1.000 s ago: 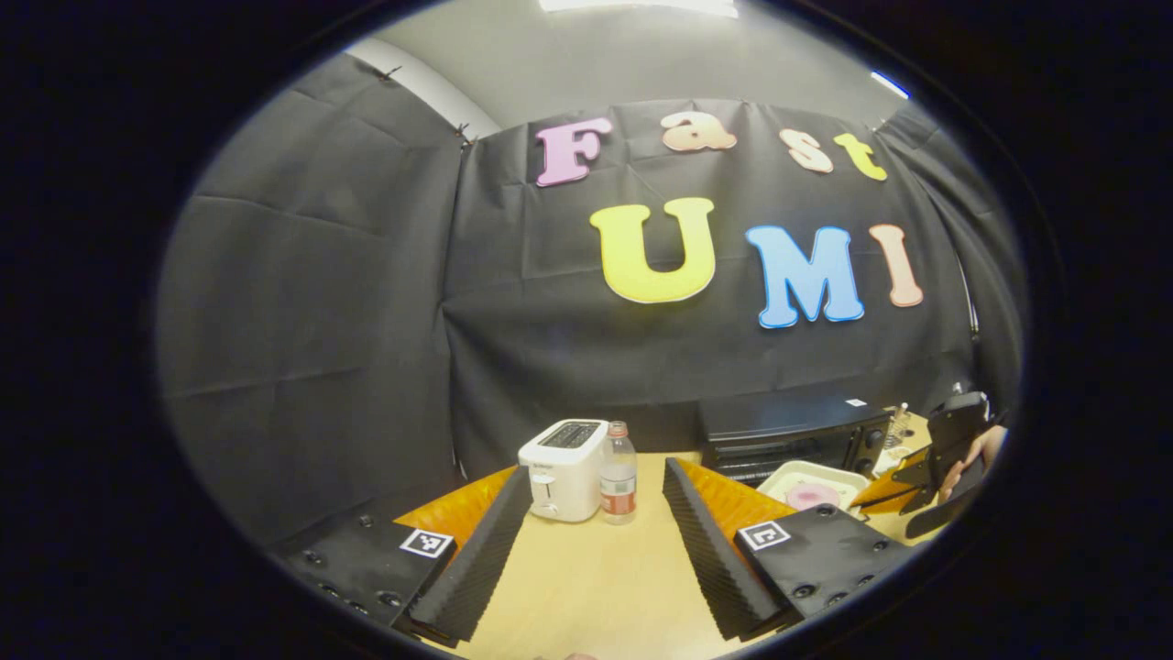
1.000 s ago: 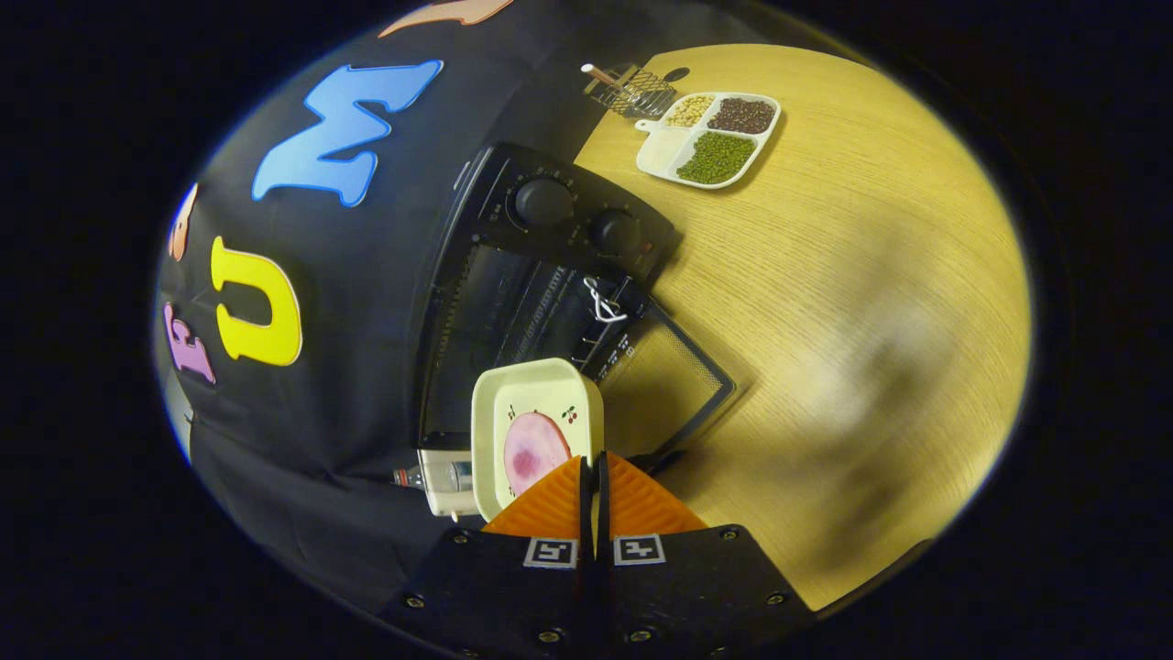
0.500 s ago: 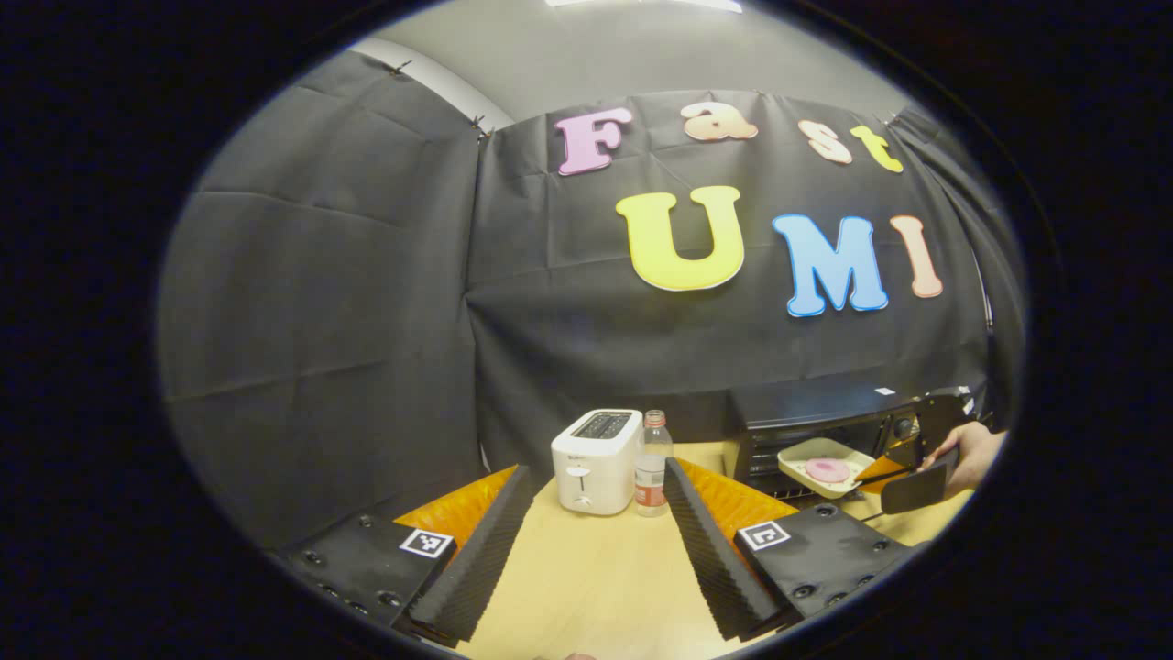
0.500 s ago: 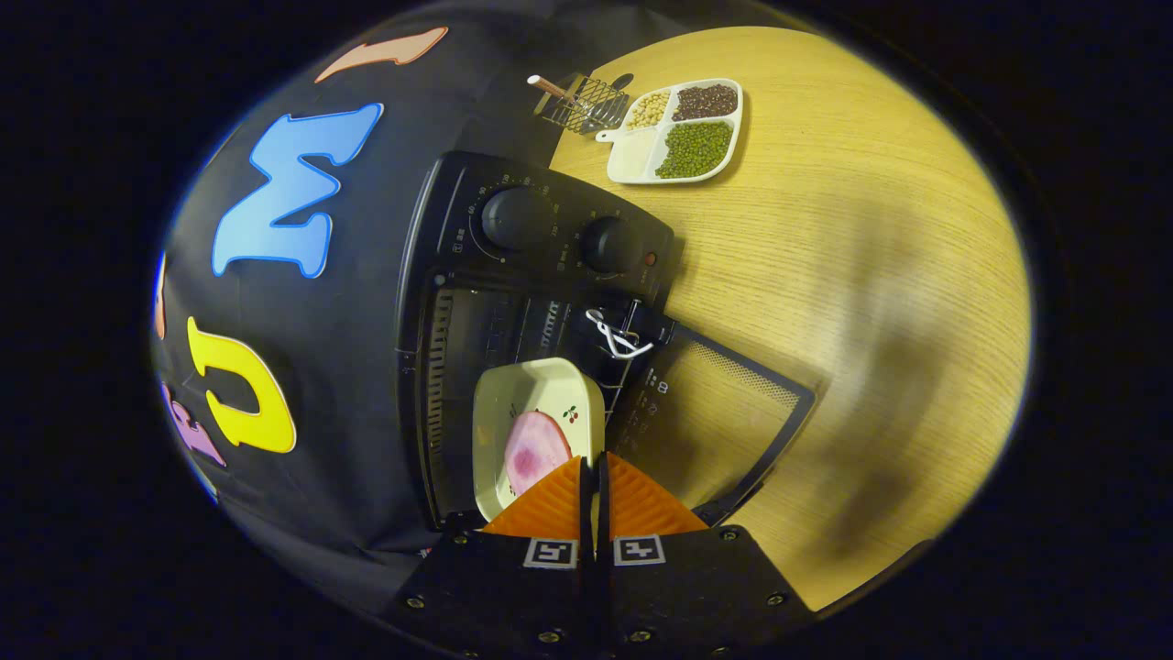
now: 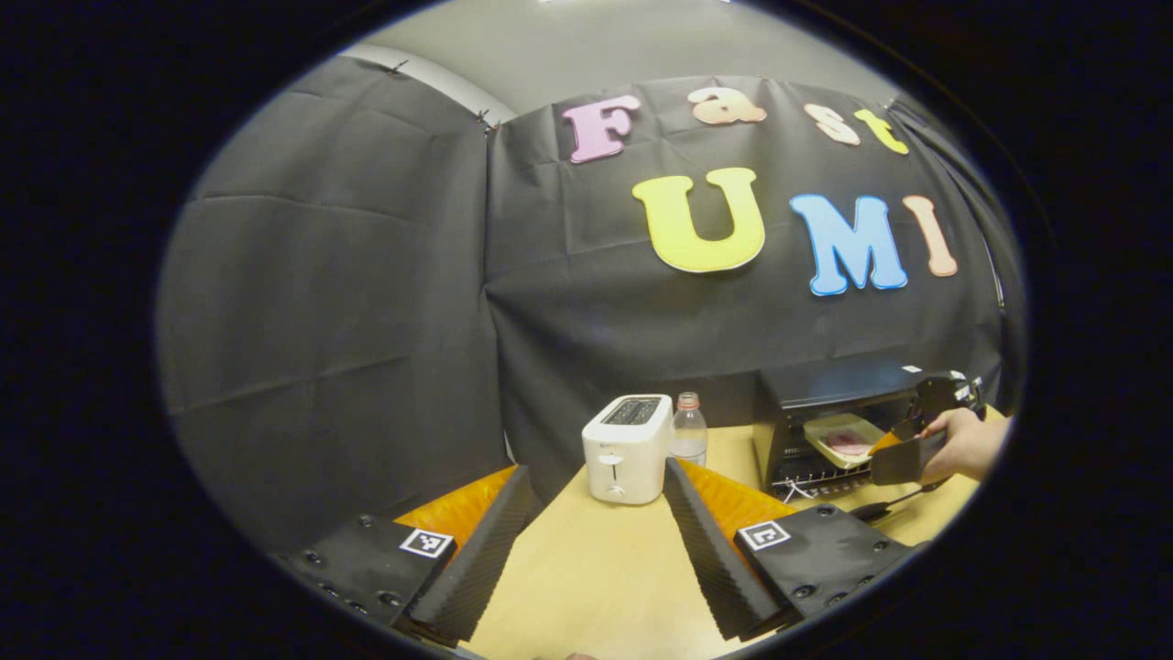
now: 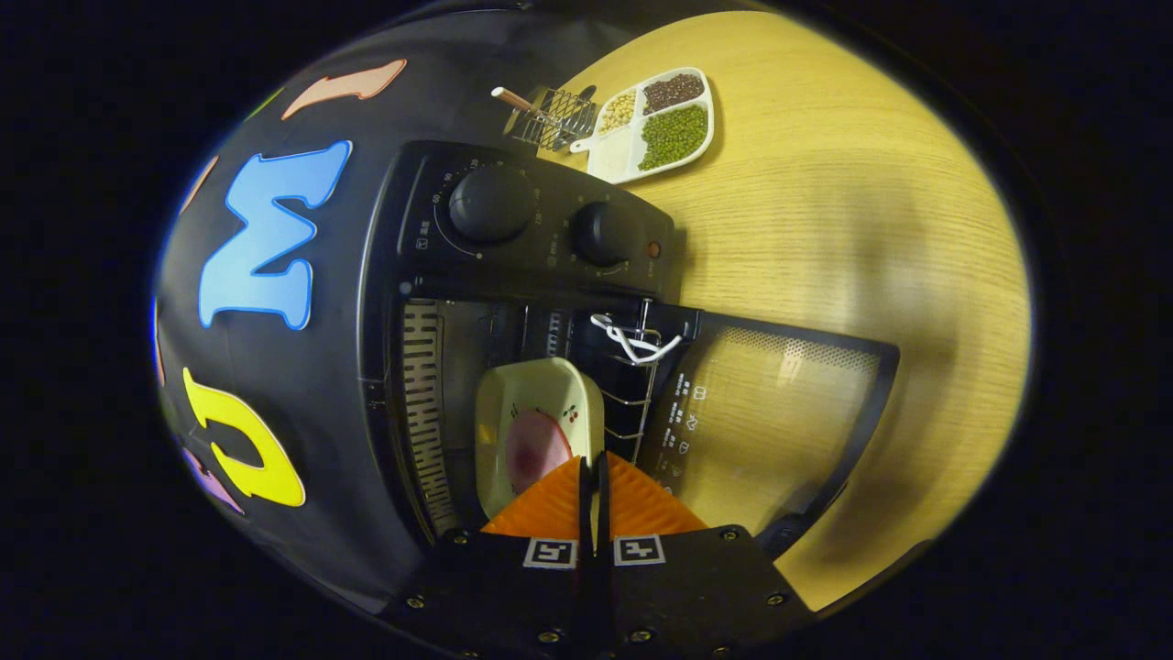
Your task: Open the electric oven with the left hand, put the food in, and close the electric oven.
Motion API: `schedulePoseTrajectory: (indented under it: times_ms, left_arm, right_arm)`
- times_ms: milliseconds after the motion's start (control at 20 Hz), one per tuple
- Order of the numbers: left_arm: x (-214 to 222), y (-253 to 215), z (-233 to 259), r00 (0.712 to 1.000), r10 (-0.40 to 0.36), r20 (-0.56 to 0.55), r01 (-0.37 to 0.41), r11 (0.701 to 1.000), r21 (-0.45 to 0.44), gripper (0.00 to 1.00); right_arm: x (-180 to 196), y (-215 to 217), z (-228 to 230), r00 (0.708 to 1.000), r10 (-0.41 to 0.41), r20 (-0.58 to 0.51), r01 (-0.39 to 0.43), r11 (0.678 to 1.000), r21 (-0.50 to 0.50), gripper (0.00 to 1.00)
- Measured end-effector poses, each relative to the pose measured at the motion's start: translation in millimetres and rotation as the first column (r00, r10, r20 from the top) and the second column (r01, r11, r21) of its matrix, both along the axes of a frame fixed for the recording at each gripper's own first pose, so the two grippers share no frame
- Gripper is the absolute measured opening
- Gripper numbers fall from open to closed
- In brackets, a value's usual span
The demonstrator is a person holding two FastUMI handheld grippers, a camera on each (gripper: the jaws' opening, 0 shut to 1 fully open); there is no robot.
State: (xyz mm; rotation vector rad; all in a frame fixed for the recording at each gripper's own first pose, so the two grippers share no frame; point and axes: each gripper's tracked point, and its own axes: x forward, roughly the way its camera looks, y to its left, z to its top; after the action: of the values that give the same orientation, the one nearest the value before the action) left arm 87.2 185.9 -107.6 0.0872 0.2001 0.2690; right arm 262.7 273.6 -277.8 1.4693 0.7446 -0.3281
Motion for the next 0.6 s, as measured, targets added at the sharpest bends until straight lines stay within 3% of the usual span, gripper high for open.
schedulePoseTrajectory:
  times_ms: [100,350,500,600]
  left_arm:
    - [0,3,-3,1.000,0.005,-0.006,-0.005,1.000,-0.001,1.00]
    - [4,6,-8,1.000,0.017,-0.013,-0.017,1.000,-0.017,0.97]
    - [10,-1,-11,1.000,-0.001,-0.010,0.001,1.000,-0.028,0.97]
    - [15,-11,-11,1.000,-0.024,-0.007,0.023,0.999,-0.039,0.97]
  right_arm:
    - [10,-1,0,1.000,-0.025,0.001,0.025,1.000,-0.016,0.01]
    - [29,0,3,0.997,-0.067,0.025,0.067,0.998,0.013,0.02]
    - [27,23,13,0.998,-0.030,0.055,0.024,0.994,0.109,0.10]
    - [19,19,25,0.995,-0.001,0.104,-0.010,0.994,0.107,0.10]
